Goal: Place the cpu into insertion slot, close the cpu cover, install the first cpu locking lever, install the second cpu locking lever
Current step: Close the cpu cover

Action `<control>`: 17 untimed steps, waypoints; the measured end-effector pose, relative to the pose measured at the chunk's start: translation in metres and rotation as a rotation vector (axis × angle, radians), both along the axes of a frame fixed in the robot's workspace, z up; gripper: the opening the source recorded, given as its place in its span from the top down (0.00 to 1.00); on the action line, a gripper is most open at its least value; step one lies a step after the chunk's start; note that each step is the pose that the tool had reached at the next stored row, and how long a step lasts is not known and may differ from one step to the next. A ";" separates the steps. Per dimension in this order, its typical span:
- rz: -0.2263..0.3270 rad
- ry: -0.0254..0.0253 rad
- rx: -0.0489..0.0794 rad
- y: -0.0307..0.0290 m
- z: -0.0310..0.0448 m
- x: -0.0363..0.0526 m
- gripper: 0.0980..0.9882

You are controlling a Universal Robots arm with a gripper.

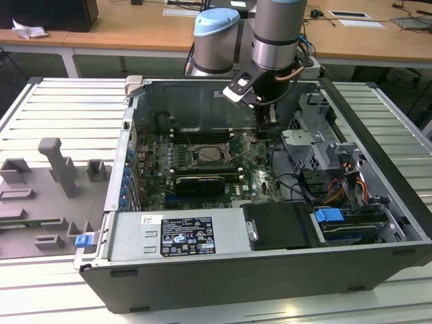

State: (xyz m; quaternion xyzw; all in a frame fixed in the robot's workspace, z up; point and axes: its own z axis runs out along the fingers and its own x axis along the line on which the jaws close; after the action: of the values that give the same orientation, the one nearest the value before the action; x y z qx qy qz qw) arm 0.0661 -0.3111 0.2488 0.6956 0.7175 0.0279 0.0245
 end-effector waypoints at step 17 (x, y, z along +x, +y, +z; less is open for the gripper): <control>0.000 -0.0033 0.000 -0.0062 -0.0040 -0.0344 0.99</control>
State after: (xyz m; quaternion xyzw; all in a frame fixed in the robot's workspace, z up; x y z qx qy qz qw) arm 0.0317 -0.3172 0.2448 0.6955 0.7175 0.0290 0.0256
